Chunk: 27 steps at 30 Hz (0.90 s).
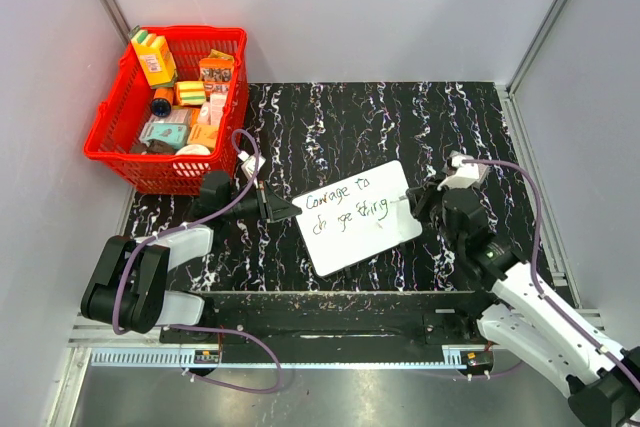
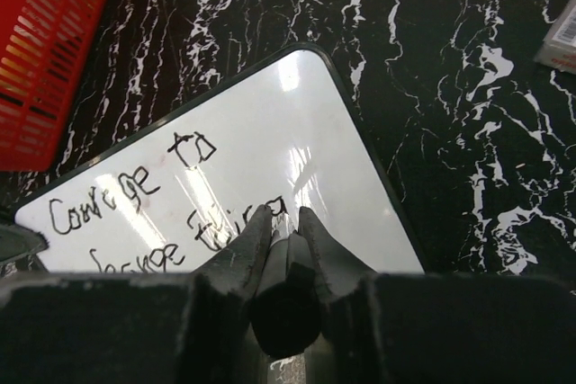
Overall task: Write a sentence on the whiteboard
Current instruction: Write on the whiteboard at the whiteboard stand.
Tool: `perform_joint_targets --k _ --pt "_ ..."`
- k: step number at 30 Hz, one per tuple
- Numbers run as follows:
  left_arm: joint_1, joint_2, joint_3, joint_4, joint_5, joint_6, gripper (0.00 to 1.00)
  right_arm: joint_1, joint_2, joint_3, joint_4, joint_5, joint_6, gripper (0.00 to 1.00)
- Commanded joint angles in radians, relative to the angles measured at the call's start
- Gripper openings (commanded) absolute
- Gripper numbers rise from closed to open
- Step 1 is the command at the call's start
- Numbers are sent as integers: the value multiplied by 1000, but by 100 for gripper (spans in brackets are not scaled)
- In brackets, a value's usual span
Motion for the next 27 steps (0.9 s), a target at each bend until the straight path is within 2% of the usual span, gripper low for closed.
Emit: perform_joint_targets --k 1,27 --pt "3 21 10 4 -108 129 0 -2 59 67 24 100 -47 0" --pt "3 23 13 6 -105 129 0 -2 185 52 176 86 -52 0"
